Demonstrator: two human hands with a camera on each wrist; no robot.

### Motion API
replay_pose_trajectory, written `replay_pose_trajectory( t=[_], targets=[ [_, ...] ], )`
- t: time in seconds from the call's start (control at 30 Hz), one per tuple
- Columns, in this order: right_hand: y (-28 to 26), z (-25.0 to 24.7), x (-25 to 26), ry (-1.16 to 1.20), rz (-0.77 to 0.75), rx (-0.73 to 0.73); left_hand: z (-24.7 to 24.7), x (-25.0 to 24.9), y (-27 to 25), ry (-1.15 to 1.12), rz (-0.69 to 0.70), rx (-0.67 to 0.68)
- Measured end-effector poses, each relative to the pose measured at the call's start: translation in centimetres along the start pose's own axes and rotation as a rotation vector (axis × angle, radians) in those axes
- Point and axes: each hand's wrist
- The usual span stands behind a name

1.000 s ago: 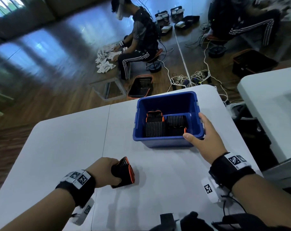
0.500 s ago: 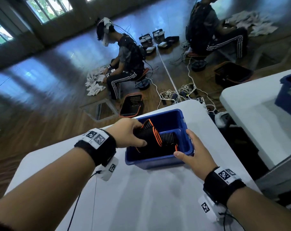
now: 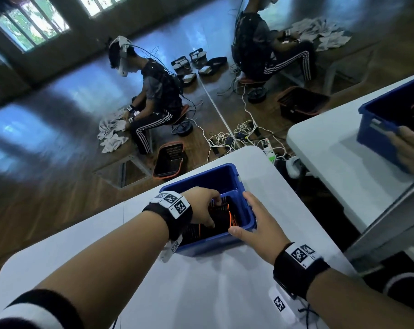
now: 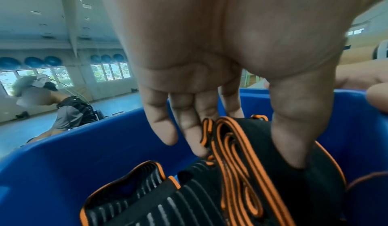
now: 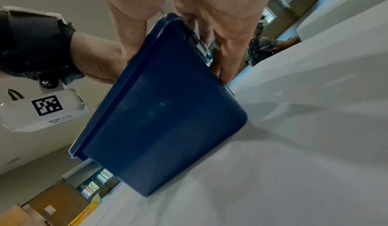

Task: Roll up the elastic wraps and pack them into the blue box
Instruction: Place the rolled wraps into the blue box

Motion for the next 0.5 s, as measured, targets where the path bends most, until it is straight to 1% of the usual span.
replay_pose_trajectory(
  t=[0.17, 0.33, 0.5],
  targets=[
    [0.0, 0.0, -0.1, -0.017, -0.007, -0.001, -0.2, -0.5, 0.5, 0.005, 0.033, 0.033],
    [-0.1, 0.0, -0.1, -0.026, -0.001, 0.002, 0.0, -0.3, 1.0, -0.046, 0.016, 0.032],
    [-0.1, 0.0, 0.1, -0.028, 0.005, 0.003, 0.6, -0.3, 1.2, -0.109, -0.029, 0.065]
  ],
)
Point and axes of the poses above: each hand's wrist, its own y-axis towards the middle knuckle, its own z-axis out of the palm, x = y × z, and after that the axes turned 2 degrees about -z, right-handed
